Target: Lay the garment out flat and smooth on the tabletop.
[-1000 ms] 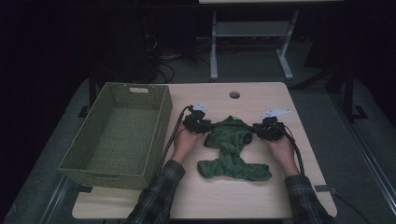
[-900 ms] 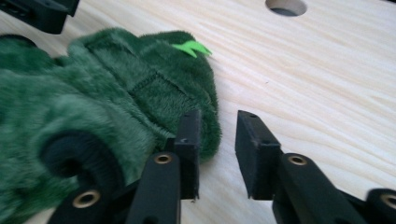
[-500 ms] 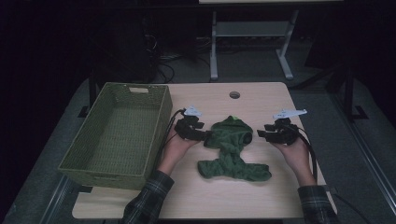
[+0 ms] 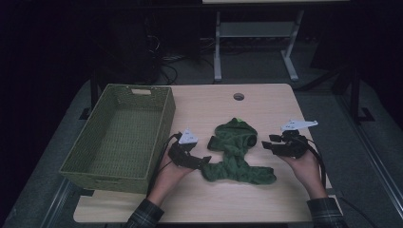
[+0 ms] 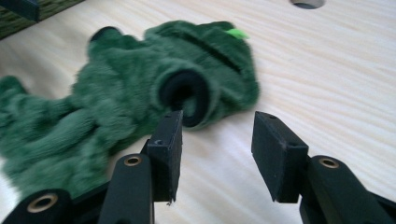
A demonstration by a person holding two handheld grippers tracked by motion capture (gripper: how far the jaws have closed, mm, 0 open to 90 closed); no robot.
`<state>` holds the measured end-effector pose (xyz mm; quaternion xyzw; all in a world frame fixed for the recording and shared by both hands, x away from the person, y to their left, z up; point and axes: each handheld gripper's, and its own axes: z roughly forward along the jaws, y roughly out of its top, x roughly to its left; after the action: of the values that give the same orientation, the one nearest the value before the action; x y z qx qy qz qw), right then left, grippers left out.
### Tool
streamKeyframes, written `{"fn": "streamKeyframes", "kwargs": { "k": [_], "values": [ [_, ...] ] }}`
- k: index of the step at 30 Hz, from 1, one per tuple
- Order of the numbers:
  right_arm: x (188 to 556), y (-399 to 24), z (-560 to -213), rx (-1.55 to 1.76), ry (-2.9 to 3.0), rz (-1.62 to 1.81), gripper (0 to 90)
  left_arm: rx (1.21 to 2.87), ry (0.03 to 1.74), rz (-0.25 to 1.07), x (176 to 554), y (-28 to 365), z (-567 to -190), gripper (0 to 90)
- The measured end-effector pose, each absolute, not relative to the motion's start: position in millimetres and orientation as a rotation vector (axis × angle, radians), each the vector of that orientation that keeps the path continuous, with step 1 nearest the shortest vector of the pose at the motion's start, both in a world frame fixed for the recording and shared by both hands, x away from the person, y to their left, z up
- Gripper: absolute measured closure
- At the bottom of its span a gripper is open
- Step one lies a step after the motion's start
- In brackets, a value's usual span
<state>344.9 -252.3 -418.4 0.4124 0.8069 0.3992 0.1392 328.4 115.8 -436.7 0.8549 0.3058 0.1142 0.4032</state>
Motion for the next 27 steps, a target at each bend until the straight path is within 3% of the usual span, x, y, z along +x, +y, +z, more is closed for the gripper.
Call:
{"fn": "streamKeyframes", "kwargs": {
  "k": [18, 27],
  "values": [
    [317.1, -203.2, -416.6, 1.054, 2.43, 1.226, 55.4, 2.208, 0.688, 0.244, 266.1, 130.3, -464.7, 12.7],
    [308.0, -168.1, -416.0, 0.972, 2.499, 1.292, 60.6, 2.252, 0.682, 0.259, 256.1, 133.1, -476.0, 12.6]
  ]
}}
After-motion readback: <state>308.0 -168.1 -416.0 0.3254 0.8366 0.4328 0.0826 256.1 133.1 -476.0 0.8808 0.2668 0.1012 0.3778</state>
